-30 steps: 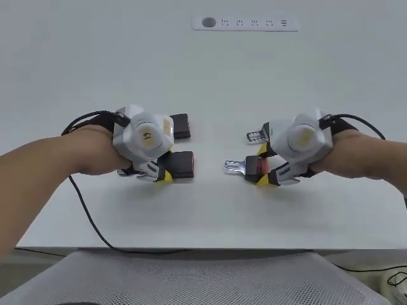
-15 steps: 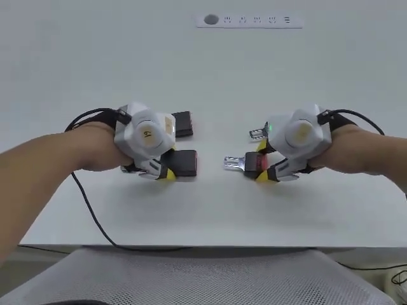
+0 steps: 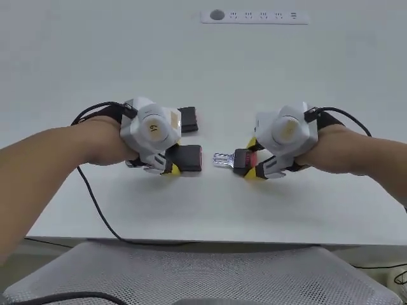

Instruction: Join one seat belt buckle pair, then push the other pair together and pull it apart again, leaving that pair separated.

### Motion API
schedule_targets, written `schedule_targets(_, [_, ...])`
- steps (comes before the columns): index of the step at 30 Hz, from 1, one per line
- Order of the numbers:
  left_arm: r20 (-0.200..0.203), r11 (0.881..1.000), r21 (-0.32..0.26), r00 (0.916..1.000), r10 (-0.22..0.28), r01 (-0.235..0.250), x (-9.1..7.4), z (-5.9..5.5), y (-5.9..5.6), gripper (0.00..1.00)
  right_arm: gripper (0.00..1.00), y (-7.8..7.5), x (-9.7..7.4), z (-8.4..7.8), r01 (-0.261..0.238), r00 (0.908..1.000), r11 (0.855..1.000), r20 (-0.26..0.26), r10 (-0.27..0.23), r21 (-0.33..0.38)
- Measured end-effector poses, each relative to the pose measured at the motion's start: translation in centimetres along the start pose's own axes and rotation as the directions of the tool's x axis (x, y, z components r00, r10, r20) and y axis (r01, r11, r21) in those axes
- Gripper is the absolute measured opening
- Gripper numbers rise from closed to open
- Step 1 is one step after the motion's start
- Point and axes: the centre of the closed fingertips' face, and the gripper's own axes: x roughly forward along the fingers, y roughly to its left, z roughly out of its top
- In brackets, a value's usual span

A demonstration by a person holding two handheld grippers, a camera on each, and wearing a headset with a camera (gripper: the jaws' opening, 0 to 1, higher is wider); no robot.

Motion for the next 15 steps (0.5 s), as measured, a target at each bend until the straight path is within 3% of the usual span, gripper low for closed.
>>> schedule_targets(15, [-0.009, 1.000, 0.002, 1.0000, -0.002, 0.002, -0.2, 0.1, -0.1, 0.34, 0.31, 0.3, 1.1, 2.6, -0.011, 0.9995, 1.000, 0.030, 0.011, -0.015])
